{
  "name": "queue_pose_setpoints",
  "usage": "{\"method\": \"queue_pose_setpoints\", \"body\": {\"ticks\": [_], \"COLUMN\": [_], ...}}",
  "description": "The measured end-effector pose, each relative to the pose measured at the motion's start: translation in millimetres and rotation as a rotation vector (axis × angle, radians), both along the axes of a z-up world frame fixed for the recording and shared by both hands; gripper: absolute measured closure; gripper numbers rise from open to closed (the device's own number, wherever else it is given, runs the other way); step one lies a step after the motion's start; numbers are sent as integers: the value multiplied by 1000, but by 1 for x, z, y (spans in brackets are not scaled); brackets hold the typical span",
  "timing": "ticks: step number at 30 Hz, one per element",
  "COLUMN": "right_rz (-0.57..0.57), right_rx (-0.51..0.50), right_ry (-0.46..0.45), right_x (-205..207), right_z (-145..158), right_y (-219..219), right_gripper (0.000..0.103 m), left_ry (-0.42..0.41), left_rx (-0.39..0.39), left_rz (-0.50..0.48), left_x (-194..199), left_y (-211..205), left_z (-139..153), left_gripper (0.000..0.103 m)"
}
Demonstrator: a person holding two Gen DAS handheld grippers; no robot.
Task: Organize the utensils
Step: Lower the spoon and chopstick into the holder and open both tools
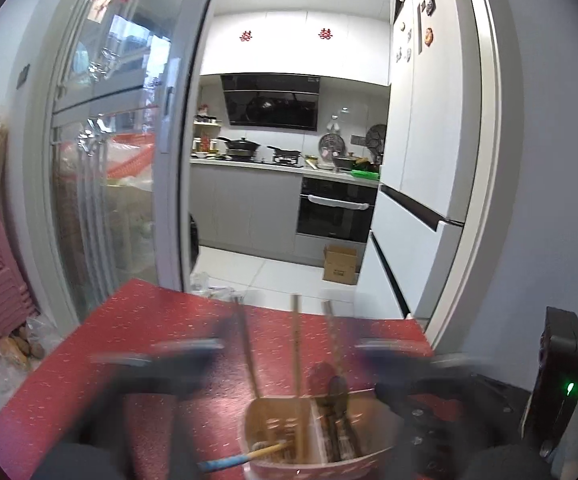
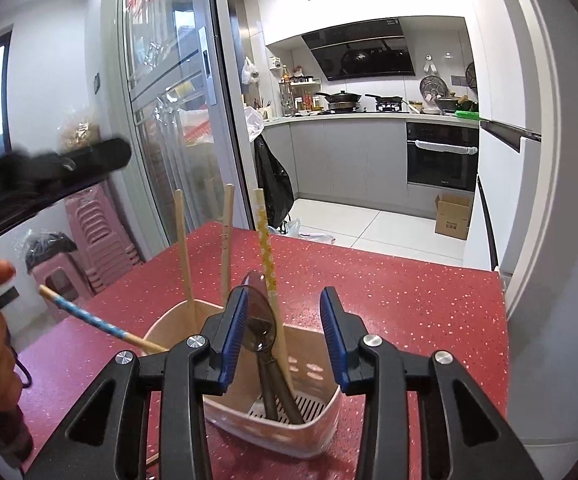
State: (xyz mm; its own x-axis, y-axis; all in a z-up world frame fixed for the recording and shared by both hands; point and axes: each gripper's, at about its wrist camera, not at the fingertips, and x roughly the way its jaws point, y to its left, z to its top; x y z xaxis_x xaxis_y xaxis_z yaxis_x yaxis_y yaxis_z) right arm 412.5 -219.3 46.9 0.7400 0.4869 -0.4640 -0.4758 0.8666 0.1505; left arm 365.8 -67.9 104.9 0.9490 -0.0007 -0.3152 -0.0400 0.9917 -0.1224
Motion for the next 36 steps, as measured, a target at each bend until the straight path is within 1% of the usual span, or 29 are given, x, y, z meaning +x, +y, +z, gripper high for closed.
{"method": "queue_pose_setpoints", "body": {"ticks": [1,3,6,9,10,13,15,17,18,19,21,22,23,24,25,27,30,32,36], "right_rz": [-2,-5,-14,-23,-24,-30,-30,-30,-31,-33,-35,-38,-43,-45,-48,-54,-67,-74,-80], "right_rx": [4,19,46,79,84,76,68,62,57,52,45,43,42,43,47,52,58,67,77], "right_ry": [4,19,49,88,100,114,118,124,127,128,131,132,133,135,140,147,157,170,196], "right_x": [-2,-8,-14,-23,-27,-37,-44,-49,-51,-53,-57,-58,-57,-58,-58,-59,-58,-58,-59], "right_z": [1,1,0,-4,-6,-8,-9,-9,-9,-9,-10,-9,-8,-8,-9,-10,-13,-15,-17], "right_y": [-1,-3,-7,-13,-15,-17,-17,-17,-17,-17,-17,-17,-16,-17,-18,-20,-24,-26,-26], "right_gripper": [62,62,62,62,62,62,62,62,62,62,62,62,62,62,62,62,62,62,62], "left_ry": [-21,-28,-26,16,40,102,130,149,153,157,163,163,178,208,209,205,192,191,255], "left_rx": [1,7,15,8,-7,-38,-72,-85,-89,-93,-95,-93,-90,-88,-106,-118,-84,-76,-111], "left_rz": [43,41,75,75,58,34,5,-12,-23,-36,-54,-63,-75,-86,-98,-115,-135,-144,-139], "left_x": [-10,-19,-34,-47,-49,-54,-54,-50,-45,-40,-30,-26,-22,-14,-10,-8,5,16,64], "left_y": [7,15,30,43,47,52,55,54,53,52,51,50,49,50,53,56,57,59,74], "left_z": [1,2,-3,-19,-29,-51,-64,-73,-76,-77,-79,-81,-82,-83,-83,-78,-64,-56,-40], "left_gripper": [0,0,0,0,0,0,0,0,3,10,12,26,51,61,64,64,64,64,64]}}
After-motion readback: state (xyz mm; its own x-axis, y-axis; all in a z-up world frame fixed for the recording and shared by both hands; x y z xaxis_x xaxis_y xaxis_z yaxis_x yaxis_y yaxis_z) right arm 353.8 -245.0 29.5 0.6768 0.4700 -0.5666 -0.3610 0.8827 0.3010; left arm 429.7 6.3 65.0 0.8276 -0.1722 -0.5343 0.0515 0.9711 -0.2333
